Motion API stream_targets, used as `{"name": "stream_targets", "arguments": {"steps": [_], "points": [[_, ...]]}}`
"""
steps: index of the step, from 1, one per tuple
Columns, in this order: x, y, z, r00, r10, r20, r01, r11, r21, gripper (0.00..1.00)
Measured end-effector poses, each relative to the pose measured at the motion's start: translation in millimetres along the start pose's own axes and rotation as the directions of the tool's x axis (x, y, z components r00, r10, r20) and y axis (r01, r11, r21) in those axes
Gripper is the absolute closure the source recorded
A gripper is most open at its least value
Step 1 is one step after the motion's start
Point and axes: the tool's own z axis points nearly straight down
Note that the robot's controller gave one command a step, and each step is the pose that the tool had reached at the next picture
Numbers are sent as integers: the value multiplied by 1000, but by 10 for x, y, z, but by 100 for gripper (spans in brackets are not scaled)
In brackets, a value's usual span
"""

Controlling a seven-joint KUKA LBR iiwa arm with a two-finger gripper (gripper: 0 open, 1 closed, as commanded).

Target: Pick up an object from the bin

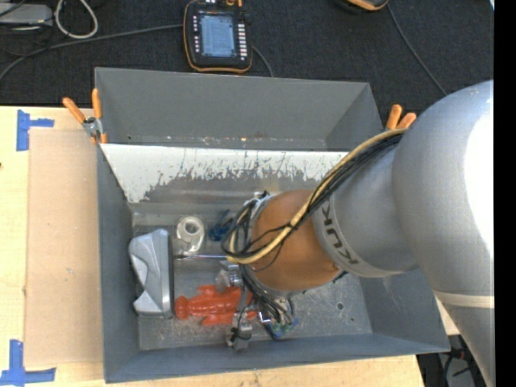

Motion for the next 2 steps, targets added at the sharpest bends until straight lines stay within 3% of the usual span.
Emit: {"name": "stream_targets", "arguments": {"steps": [1, 2], "points": [[26, 27, -35, 1000, -17, 5, 17, 1000, 0, 0], [-12, 27, -25, 1000, 1, 7, -1, 1000, -4, 100]]}}
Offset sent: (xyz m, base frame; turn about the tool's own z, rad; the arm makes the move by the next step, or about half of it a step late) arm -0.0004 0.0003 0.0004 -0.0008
